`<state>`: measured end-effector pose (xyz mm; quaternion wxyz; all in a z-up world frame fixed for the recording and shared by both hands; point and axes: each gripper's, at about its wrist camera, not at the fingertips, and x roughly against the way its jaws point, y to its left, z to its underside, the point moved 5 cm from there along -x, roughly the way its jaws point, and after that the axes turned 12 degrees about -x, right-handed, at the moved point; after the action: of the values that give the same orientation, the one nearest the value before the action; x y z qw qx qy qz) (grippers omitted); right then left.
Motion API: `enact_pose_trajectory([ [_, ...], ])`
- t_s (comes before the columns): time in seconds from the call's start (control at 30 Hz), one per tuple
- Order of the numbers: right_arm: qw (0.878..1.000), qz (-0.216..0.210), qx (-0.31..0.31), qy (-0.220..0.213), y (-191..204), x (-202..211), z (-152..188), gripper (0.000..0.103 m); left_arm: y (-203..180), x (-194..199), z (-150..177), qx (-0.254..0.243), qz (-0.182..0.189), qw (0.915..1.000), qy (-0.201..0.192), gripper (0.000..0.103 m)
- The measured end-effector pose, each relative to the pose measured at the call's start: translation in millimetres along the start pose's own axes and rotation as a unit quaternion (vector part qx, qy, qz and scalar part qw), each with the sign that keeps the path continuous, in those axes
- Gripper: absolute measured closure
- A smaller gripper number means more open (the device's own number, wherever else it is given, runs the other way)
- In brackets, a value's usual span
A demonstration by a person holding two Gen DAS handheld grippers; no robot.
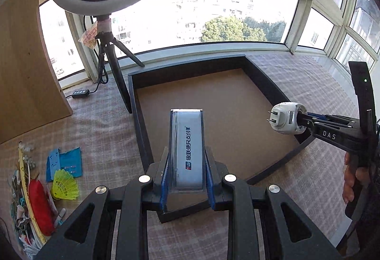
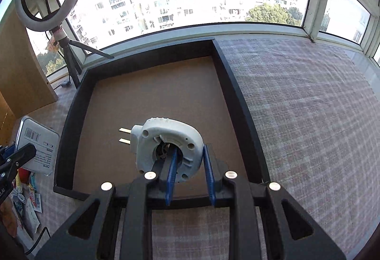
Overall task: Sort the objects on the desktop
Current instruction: 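Carry both items over the black tray and open both tools to drop them, then move both open tools back to the pile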
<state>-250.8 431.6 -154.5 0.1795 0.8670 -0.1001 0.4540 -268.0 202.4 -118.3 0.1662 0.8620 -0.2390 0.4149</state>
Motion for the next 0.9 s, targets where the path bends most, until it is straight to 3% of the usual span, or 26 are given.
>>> enact_pose_trajectory([
  [0.03, 1.000, 0.001, -0.005, 0.000, -2.2, -0.3, -4.1, 0.068, 2.2, -0.6, -4.3, 0.002, -0.009, 1.0000, -0.002, 0.065],
  [0.07, 1.000, 0.007, -0.011, -0.002, -3.8, 0.5, -7.5, 0.049, 3.9, -0.3, -7.6, 0.003, -0.014, 0.9999, -0.005, 0.051],
  [0.13, 1.000, 0.007, -0.014, -0.027, -4.2, 7.4, -13.6, 0.041, 6.2, 2.8, -12.2, -0.002, -0.019, 0.9997, -0.017, 0.044],
  [0.4, 1.000, -0.016, 0.000, -0.025, 14.7, 12.3, -11.2, 0.041, 24.7, 14.7, 0.6, 0.003, -0.026, 0.9995, -0.015, 0.044],
  [0.9, 0.990, -0.080, 0.119, -0.019, 129.8, 41.2, 29.5, 0.041, 94.3, 80.0, 68.4, 0.074, -0.075, 0.9942, -0.019, 0.044],
])
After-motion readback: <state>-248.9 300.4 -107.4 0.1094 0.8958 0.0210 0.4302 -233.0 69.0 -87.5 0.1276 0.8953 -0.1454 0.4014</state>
